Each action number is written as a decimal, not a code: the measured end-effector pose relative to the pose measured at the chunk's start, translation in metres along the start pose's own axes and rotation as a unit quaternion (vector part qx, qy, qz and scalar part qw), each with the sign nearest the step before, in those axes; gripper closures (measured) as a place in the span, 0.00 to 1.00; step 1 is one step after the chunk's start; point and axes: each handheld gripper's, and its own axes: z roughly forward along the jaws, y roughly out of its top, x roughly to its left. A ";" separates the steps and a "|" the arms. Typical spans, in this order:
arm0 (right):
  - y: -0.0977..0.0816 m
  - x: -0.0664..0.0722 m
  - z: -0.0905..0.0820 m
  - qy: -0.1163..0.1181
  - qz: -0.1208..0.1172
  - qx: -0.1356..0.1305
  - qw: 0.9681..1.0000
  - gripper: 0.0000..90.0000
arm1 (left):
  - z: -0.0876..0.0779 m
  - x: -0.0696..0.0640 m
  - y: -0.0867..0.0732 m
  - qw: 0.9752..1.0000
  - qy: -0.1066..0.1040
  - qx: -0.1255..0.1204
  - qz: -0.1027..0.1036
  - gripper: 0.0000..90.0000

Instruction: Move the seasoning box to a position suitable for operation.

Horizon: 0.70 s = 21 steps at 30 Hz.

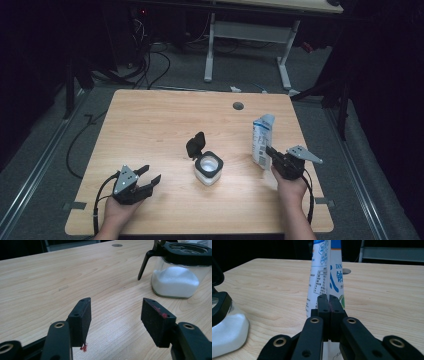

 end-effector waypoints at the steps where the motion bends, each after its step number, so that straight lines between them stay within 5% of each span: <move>1: -0.001 0.000 0.000 0.001 0.001 0.000 1.000 1.00 | 0.000 0.000 0.000 1.000 0.000 0.000 0.000 0.46; 21: -0.005 0.000 -0.006 -0.003 0.008 0.009 1.000 0.95 | -0.001 0.002 0.000 1.000 0.000 -0.003 -0.001 0.46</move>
